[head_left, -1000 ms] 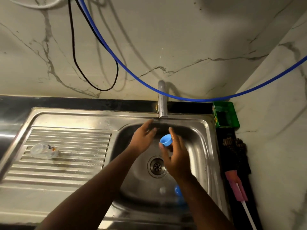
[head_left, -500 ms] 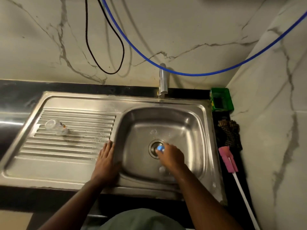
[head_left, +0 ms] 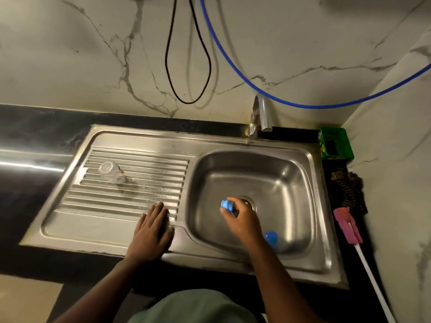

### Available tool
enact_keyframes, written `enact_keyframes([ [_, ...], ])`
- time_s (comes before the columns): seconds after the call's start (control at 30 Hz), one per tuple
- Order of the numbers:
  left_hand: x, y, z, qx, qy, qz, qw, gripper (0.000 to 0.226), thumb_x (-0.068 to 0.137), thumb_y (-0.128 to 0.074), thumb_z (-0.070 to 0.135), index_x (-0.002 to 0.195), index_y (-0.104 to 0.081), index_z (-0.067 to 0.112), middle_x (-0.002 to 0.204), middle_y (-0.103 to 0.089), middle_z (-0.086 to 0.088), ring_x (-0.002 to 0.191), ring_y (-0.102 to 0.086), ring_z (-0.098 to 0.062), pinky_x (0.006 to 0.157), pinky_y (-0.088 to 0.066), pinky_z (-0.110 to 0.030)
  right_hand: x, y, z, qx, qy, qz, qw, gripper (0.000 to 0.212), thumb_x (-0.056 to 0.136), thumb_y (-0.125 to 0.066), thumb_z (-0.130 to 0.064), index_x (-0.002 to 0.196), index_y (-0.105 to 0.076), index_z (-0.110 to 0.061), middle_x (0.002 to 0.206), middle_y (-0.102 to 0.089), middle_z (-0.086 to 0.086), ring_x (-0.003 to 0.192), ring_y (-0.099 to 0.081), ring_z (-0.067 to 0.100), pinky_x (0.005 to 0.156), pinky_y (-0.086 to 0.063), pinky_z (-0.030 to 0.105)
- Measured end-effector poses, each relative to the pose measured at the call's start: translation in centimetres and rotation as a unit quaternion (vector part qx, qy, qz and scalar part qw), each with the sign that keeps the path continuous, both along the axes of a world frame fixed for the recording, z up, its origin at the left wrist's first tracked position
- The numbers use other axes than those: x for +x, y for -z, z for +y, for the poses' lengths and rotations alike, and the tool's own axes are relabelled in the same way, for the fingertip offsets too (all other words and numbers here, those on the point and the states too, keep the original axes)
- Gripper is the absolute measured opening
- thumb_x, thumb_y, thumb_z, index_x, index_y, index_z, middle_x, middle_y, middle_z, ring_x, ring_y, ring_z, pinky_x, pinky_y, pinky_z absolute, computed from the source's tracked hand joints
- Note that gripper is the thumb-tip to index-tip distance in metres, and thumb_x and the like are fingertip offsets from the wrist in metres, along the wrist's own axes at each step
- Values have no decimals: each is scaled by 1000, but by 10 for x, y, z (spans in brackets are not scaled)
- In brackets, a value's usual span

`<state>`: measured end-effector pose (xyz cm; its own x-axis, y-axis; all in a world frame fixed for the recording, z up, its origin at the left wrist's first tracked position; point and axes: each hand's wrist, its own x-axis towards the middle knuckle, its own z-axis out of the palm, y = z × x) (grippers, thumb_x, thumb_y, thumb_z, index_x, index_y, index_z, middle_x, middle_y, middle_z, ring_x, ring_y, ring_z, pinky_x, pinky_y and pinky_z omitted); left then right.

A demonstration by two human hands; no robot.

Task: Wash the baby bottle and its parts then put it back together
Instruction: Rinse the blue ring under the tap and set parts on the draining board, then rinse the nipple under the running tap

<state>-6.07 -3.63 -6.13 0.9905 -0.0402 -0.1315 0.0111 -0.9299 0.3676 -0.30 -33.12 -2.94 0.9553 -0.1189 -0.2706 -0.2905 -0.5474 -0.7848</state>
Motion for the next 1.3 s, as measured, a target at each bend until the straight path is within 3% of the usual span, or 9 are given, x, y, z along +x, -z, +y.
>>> enact_keyframes([
  [0.13, -3, -1, 45, 14, -51, 11, 999, 90, 94, -24, 72, 167, -18, 19, 175, -1, 5, 161, 4, -13, 131, 1, -39, -1, -7, 69, -25, -98, 16, 995, 55, 83, -69, -54, 132, -66, -31, 122, -71, -2, 111, -66, 19, 94, -52, 31],
  [0.23, 0, -1, 80, 15, -58, 18, 998, 96, 93, -23, 76, 168, -11, 17, 175, 5, 4, 161, 8, -14, 131, 1, -41, 4, -21, 120, -35, -155, 20, 987, 49, 86, -74, -46, 131, -61, -33, 124, -63, -7, 108, -63, 15, 88, -49, 28],
  [0.43, 13, 6, 136, 37, -61, 24, 997, 101, 93, -29, 81, 168, -12, 16, 176, 2, 1, 162, 8, -15, 132, -3, -44, 36, -30, 211, -101, -205, -31, 973, 46, 83, -78, -33, 127, -63, -30, 128, -59, -8, 118, -59, 18, 89, -47, 29],
  [0.63, 16, 10, 141, 54, -40, 32, 997, 99, 97, -29, 80, 168, -2, 17, 174, 12, 0, 160, 16, -16, 131, 1, -44, 67, -23, 276, -167, -197, -64, 964, 46, 84, -80, -39, 124, -62, -25, 123, -60, -1, 113, -60, 26, 85, -48, 35],
  [0.83, 15, 4, 141, 43, -36, 40, 998, 99, 96, -23, 81, 168, 0, 16, 174, 14, -2, 160, 18, -18, 132, 1, -46, 72, -15, 297, -227, -214, -64, 948, 45, 85, -80, -41, 121, -60, -23, 122, -59, 3, 111, -60, 28, 84, -48, 36],
  [1.0, 15, 1, 140, 37, -30, 47, 998, 97, 98, -23, 80, 167, 4, 18, 173, 17, -3, 160, 19, -20, 132, 0, -46, 69, -14, 293, -225, -213, -49, 950, 58, 83, -80, -48, 130, -54, -26, 129, -56, 0, 117, -56, 25, 86, -53, 40],
  [1.07, 15, -3, 135, 23, -24, 42, 999, 92, 100, -33, 73, 166, 2, 18, 174, 15, -4, 160, 16, -20, 132, -2, -47, 63, -18, 288, -202, -202, -49, 957, 63, 84, -77, -54, 134, -52, -28, 129, -55, -1, 115, -56, 24, 85, -54, 39],
  [1.2, 12, -1, 113, -66, 65, -23, 995, 76, 102, -57, 43, 165, -26, 14, 174, -16, -8, 162, -11, -23, 130, -20, -44, 45, -25, 261, -139, -161, -74, 974, 40, 93, -65, -54, 125, -61, -31, 121, -56, -9, 106, -60, 16, 80, -52, 32],
  [1.3, 10, 4, 79, -61, 168, -19, 984, 72, 102, -54, 42, 164, -29, 15, 174, -15, -7, 162, -11, -22, 132, -4, -34, 32, -24, 218, -93, -123, -83, 985, 26, 95, -63, -48, 115, -67, -31, 116, -60, -12, 103, -63, 12, 84, -55, 33],
])
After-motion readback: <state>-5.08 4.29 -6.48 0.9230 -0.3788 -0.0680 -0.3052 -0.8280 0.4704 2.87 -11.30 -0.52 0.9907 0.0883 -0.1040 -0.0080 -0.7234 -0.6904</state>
